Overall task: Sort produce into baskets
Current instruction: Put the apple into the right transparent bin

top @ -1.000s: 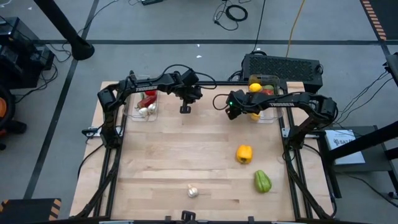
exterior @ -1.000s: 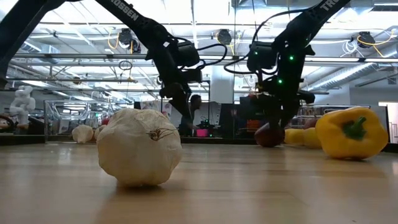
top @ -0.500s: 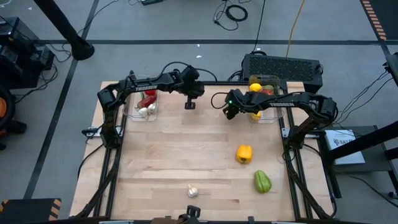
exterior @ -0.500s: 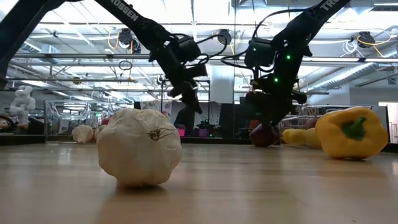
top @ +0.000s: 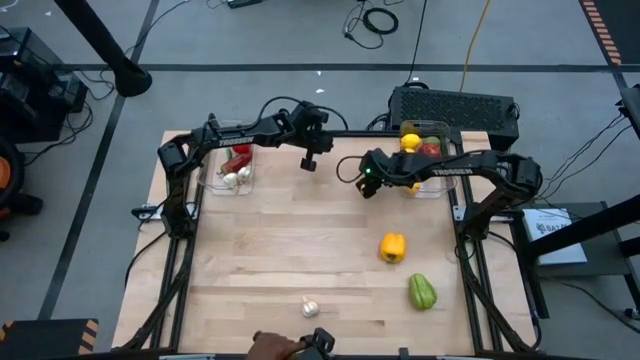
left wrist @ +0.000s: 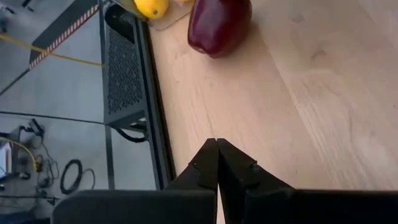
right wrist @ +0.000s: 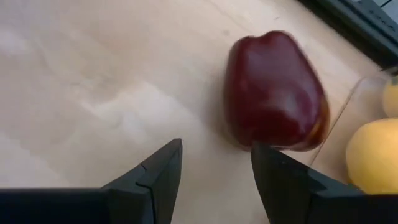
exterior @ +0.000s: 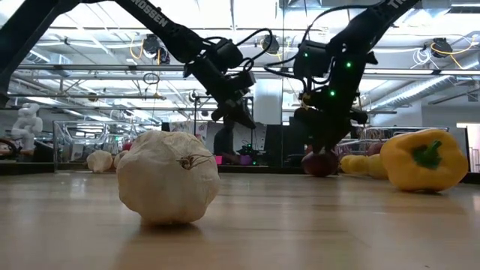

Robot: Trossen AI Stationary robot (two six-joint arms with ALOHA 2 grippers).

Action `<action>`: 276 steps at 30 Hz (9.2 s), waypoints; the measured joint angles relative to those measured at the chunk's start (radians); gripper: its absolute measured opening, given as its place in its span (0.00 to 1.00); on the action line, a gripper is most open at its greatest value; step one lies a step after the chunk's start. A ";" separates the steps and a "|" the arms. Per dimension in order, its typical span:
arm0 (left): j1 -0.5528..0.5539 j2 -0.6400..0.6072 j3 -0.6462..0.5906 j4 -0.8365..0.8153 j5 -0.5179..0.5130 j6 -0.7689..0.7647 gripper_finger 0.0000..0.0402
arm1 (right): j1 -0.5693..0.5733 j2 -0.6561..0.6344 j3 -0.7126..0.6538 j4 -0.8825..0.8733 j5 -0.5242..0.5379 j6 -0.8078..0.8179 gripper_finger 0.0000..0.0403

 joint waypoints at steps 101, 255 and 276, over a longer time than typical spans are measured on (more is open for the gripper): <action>0.025 0.050 -0.001 0.069 0.014 0.037 0.00 | -0.058 0.214 0.075 -0.021 0.129 -0.172 0.00; 0.060 0.050 -0.003 -0.103 0.073 0.109 0.00 | 0.029 0.210 0.216 -0.184 0.113 -0.681 0.33; 0.059 0.051 -0.094 -0.010 -0.014 0.060 0.00 | 0.081 0.202 0.045 0.102 0.168 -0.731 0.46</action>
